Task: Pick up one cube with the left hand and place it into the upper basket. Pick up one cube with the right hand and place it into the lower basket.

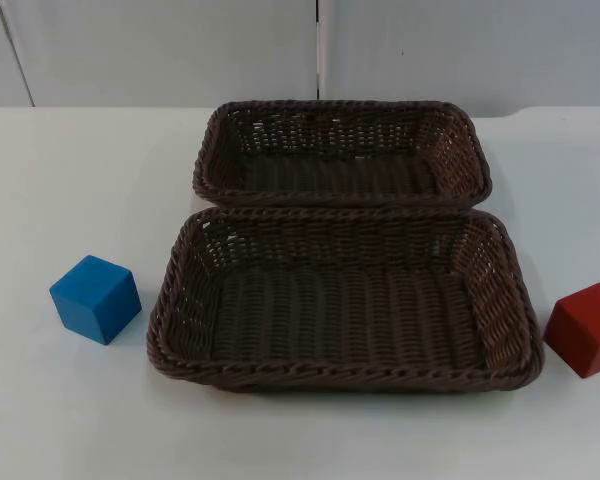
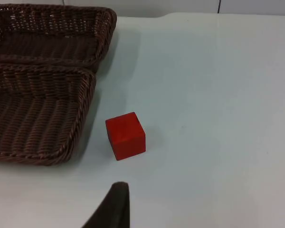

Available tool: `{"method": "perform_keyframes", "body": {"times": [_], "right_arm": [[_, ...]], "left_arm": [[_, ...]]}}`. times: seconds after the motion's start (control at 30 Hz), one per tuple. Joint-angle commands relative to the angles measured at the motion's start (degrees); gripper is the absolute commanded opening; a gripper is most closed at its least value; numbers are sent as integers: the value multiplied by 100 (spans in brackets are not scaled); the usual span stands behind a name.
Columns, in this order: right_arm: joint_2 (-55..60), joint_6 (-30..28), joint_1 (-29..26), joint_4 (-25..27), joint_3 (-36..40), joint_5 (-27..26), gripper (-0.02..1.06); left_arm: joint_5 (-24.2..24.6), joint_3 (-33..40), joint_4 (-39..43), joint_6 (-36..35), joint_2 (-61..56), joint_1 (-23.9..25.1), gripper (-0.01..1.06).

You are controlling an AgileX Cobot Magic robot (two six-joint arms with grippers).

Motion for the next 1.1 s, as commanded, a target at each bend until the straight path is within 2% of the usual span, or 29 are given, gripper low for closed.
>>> {"method": "perform_keyframes", "body": {"times": [0.0,1.07], "right_arm": [[-12,17,-42,-11,32,-41,105],[-12,17,-42,-11,32,-41,105]], "left_arm": [[20,33,28,-23,-24,24,105],[20,33,28,-23,-24,24,105]]}}
